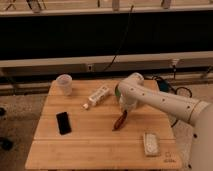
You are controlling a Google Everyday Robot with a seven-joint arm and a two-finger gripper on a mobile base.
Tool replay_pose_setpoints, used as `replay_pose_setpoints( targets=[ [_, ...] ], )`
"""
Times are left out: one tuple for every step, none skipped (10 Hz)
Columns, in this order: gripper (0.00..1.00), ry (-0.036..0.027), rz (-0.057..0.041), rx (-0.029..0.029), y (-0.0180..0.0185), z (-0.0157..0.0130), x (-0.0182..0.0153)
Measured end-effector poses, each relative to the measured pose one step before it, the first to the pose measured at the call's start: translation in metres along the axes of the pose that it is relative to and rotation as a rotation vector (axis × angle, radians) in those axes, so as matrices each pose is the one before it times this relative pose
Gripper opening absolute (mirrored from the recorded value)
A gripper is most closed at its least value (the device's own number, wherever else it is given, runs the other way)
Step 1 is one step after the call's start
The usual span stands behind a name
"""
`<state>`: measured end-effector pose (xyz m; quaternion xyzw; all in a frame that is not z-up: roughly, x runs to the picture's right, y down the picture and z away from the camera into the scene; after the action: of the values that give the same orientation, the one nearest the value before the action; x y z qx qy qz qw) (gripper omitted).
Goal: Drag the pepper across the table
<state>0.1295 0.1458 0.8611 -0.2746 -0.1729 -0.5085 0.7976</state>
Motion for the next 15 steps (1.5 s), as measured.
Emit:
replay_pose_setpoints(
  targets=[
    [0.0, 0.00324, -0.00896, -0.00174, -0.0021, -0.00057, -0.00005],
    [0.0, 0.00583, -0.00738, -0.00201, -0.00222, -0.00148, 0.00104],
    [0.0, 0.00666, -0.00233, -0.00289, -0.0001, -0.00093, 0.00248],
    [0.0, 0.00396, -0.0038, -0.00185, -0.00108, -0.00094, 0.00067],
    [0.0, 0.00611, -0.00899, -0.00502, -0.00106, -0.00119, 0.00055],
    [0.0, 0.00794, -0.0144, -0.00452, -0.00228, -0.00188, 0.00035],
    [0.0, 0.00509, -0.015, -0.00291, -0.00401, -0.00184, -0.00047],
    [0.0, 0.00211, -0.00598, -0.00009, -0.00324, -0.00031, -0.00016],
    [0.0, 0.00566, -0.00137, -0.00297, 0.00133, -0.00078, 0.00176],
    [0.0, 0.0087, -0.01404, -0.01064, 0.00023, -0.00115, 0.00045],
    [0.0, 0.00082, -0.01335, 0.00091, -0.00608, -0.00164, -0.00255],
    [0.0, 0.00717, -0.0224, -0.00274, -0.00755, -0.00163, -0.0026],
    [0.0, 0.00326, -0.00782, -0.00443, 0.00026, -0.00054, -0.00198],
    [0.0, 0.00738, -0.00991, -0.00732, 0.00033, -0.00136, -0.00153],
    [0.0, 0.00593, -0.01188, -0.00122, -0.00516, -0.00163, -0.00006]
  ],
)
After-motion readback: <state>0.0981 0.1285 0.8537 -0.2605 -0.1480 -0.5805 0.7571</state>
